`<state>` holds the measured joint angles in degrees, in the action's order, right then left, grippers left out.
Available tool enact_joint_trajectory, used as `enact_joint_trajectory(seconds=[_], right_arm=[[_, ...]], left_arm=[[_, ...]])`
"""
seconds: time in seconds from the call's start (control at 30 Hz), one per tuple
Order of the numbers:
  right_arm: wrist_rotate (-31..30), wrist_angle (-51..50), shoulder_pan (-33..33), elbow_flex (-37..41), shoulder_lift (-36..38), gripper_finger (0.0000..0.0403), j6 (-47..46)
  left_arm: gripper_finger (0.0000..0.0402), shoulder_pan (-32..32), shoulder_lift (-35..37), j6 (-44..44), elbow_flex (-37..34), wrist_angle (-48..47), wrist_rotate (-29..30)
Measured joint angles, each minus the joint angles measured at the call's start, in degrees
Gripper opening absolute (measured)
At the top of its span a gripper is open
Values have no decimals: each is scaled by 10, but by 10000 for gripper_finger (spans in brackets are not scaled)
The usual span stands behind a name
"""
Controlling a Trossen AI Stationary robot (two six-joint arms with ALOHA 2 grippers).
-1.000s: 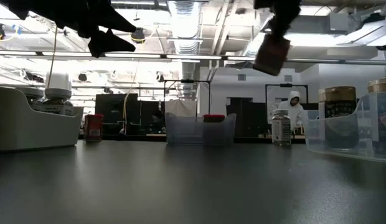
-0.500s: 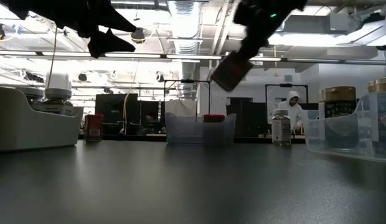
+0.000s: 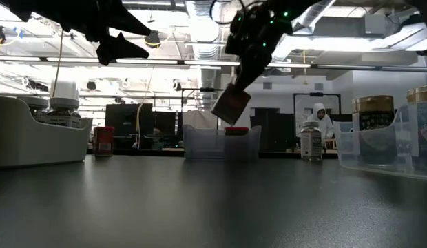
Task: Sort spices by type
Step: Put the bottom red seasoning can into the black bin
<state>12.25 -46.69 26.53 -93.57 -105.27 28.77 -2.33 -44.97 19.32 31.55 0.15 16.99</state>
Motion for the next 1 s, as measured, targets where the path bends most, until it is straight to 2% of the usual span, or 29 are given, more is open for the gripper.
enact_joint_trajectory(seconds=[0.33, 0.7, 1.0], right_arm=[[-11, -38, 6, 1, -49, 249, 13], [-25, -77, 21, 3, -46, 249, 19], [-47, -67, 15, 8, -56, 249, 23]], left_arm=[[284, 0, 0, 0, 0, -12, 11], [284, 0, 0, 0, 0, -12, 28], [284, 1, 0, -6, 0, -12, 41]])
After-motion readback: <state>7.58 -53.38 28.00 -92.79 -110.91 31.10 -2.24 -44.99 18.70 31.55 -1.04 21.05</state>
